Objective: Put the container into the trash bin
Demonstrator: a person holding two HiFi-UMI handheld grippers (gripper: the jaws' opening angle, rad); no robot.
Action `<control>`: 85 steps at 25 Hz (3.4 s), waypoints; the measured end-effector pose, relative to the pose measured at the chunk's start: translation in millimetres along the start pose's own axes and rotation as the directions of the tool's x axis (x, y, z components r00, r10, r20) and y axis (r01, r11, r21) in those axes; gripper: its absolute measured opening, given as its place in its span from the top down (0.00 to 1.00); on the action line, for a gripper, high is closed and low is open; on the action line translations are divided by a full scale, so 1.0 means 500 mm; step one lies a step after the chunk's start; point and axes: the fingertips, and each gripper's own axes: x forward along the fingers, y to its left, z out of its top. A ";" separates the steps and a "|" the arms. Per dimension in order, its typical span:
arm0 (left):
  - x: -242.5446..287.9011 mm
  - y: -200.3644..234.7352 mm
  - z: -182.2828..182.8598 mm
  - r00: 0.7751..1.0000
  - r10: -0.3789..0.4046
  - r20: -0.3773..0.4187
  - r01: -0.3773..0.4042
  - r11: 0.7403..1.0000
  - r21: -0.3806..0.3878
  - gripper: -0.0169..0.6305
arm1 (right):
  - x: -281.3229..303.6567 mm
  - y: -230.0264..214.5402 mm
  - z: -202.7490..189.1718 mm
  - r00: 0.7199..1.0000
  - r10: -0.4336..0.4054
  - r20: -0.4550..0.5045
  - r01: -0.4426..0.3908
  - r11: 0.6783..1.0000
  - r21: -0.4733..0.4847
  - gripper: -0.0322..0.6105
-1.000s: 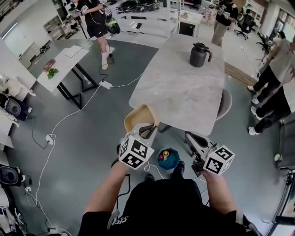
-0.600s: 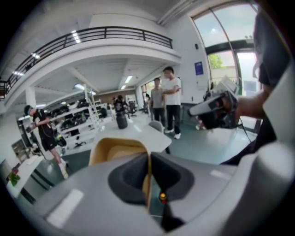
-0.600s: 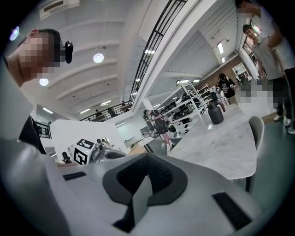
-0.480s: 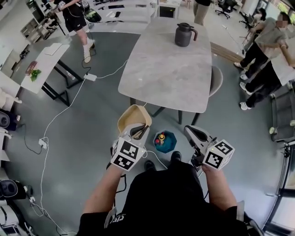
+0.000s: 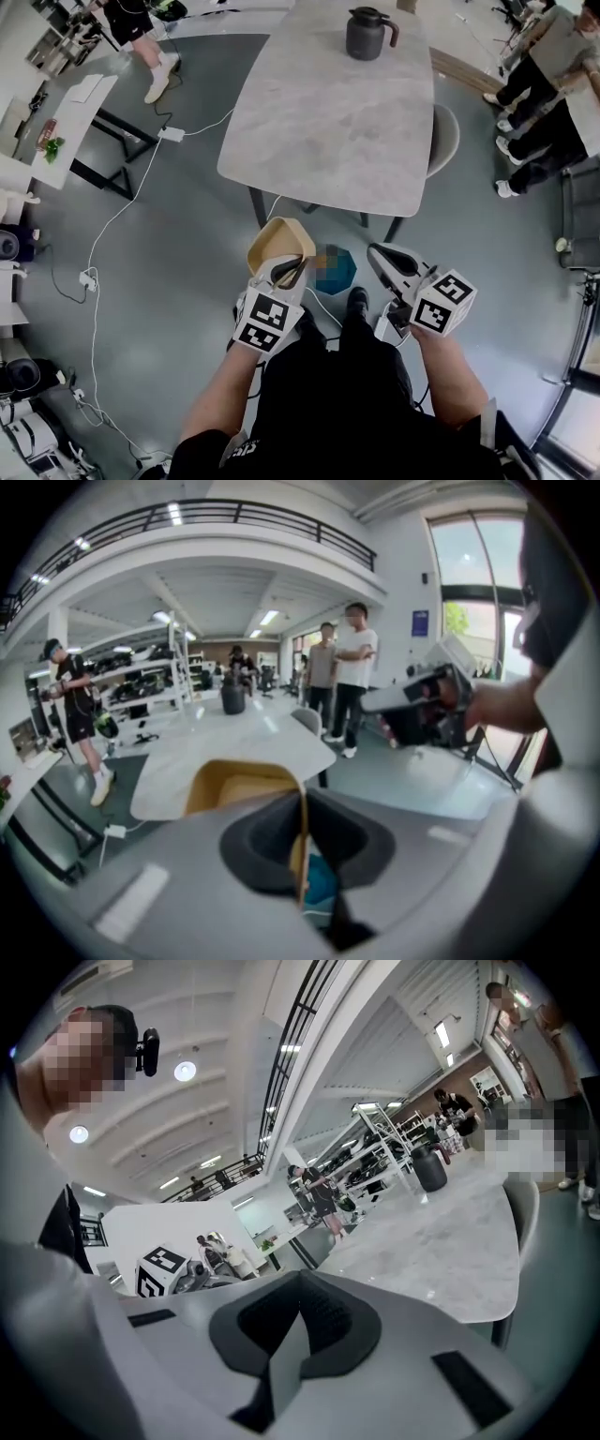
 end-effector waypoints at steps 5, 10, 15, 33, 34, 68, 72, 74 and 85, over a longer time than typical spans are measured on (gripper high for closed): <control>0.076 -0.014 -0.048 0.998 -0.036 -0.054 0.034 0.999 -0.037 0.93 | 0.022 -0.071 -0.033 1.000 -0.017 -0.015 0.018 0.999 0.048 0.96; 0.135 -0.028 -0.114 0.991 -0.078 -0.110 0.071 0.996 -0.062 0.93 | 0.048 -0.103 -0.082 0.998 -0.015 -0.056 0.018 0.998 0.057 0.96; 0.196 -0.030 -0.170 0.984 -0.105 -0.143 0.094 0.992 -0.082 0.93 | 0.071 -0.138 -0.131 0.995 -0.021 -0.097 0.026 0.998 0.054 0.96; 0.407 -0.068 -0.423 0.946 -0.220 -0.238 0.194 0.973 -0.125 0.93 | 0.137 -0.281 -0.392 0.972 -0.048 -0.232 0.079 0.988 0.129 0.96; 0.421 -0.074 -0.440 0.943 -0.229 -0.243 0.201 0.970 -0.135 0.93 | 0.139 -0.290 -0.409 0.969 -0.050 -0.240 0.084 0.987 0.134 0.96; 0.721 -0.100 -0.768 0.883 -0.276 -0.380 0.209 0.955 -0.209 0.68 | 0.167 -0.390 -0.614 0.925 -0.052 -0.377 0.116 0.982 0.149 0.96; 0.672 -0.088 -0.723 0.900 -0.274 -0.339 0.184 0.944 -0.274 0.68 | 0.173 -0.374 -0.562 0.933 -0.048 -0.358 0.103 0.985 0.136 0.96; 0.636 -0.078 -0.686 0.912 -0.265 -0.315 0.169 0.939 -0.301 0.68 | 0.176 -0.353 -0.525 0.937 -0.044 -0.346 0.092 0.988 0.122 0.96; 0.392 0.040 -0.368 0.989 -0.095 -0.116 0.048 0.932 -0.359 0.72 | 0.141 -0.218 -0.276 0.960 -0.028 -0.280 0.045 0.998 0.054 0.96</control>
